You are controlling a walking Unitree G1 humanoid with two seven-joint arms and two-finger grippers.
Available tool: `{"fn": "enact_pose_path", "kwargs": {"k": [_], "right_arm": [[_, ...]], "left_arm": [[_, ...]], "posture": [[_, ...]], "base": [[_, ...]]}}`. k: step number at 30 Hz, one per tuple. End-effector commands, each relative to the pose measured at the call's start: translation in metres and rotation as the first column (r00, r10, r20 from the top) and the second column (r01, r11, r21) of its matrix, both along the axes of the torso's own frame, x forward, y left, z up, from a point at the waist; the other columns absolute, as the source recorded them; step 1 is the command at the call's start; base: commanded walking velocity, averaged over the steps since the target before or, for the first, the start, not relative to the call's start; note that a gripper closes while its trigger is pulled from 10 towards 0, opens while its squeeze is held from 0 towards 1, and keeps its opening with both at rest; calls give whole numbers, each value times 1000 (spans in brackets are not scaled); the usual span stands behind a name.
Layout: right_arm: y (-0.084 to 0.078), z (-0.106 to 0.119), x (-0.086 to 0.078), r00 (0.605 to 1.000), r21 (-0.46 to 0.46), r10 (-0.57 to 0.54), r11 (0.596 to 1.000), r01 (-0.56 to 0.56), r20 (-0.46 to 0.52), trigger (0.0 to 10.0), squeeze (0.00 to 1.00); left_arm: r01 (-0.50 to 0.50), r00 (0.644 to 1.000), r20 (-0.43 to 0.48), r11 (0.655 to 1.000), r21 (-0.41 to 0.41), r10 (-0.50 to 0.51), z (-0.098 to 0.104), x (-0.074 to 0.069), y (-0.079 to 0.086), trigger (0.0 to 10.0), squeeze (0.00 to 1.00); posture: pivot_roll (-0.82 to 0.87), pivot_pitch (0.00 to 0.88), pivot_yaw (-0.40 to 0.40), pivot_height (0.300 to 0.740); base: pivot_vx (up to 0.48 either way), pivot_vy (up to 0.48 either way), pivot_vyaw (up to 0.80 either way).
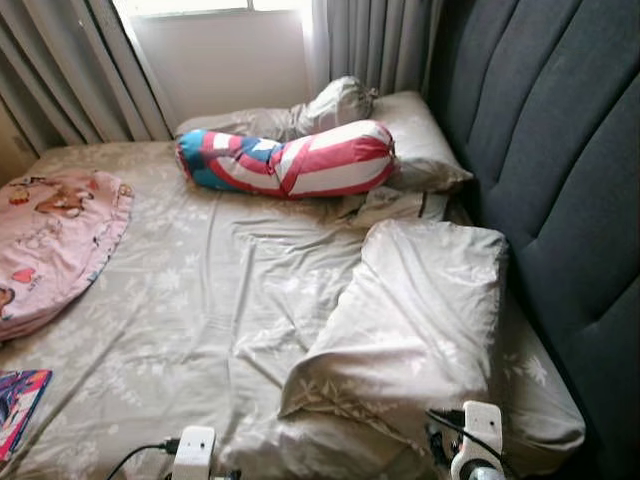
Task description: Clean up the room
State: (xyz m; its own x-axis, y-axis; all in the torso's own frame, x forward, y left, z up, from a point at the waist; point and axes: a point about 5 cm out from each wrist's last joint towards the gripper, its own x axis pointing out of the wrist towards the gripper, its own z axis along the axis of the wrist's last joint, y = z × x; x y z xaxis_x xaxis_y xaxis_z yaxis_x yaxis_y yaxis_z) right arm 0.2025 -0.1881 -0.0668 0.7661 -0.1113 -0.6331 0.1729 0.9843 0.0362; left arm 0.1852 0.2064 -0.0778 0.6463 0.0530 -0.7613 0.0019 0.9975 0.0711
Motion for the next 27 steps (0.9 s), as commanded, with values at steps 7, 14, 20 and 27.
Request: {"fn": "enact_pose_path", "kwargs": {"k": [7, 14, 20, 27], "right_arm": [[-3, 53, 59, 939, -99, 63, 995, -31, 339, 10000, 0], [-3, 64, 62, 892, -101, 92, 994, -52, 442, 10000, 0], [5, 61, 59, 887, -76, 132, 991, -110, 442, 10000, 0], [-1, 58, 56, 900, -48, 106, 994, -94, 423, 10000, 0]], "left_arm": [[-5, 1000, -2, 1000, -2, 5, 0, -1, 3, 10000, 0], [-68, 997, 28, 998, -10, 68, 1, 1, 4, 10000, 0], [-189, 975, 112, 981, -48, 194, 7, 6, 7, 10000, 0], [-203, 886, 414, 978, -54, 207, 63, 77, 23, 10000, 0]], "posture": [[-139, 0, 53, 740], [-169, 0, 45, 740], [-169, 0, 51, 740], [-147, 0, 21, 740]], "base": [[0, 0, 0], [0, 0, 0], [0, 0, 0], [0, 0, 0]]}}
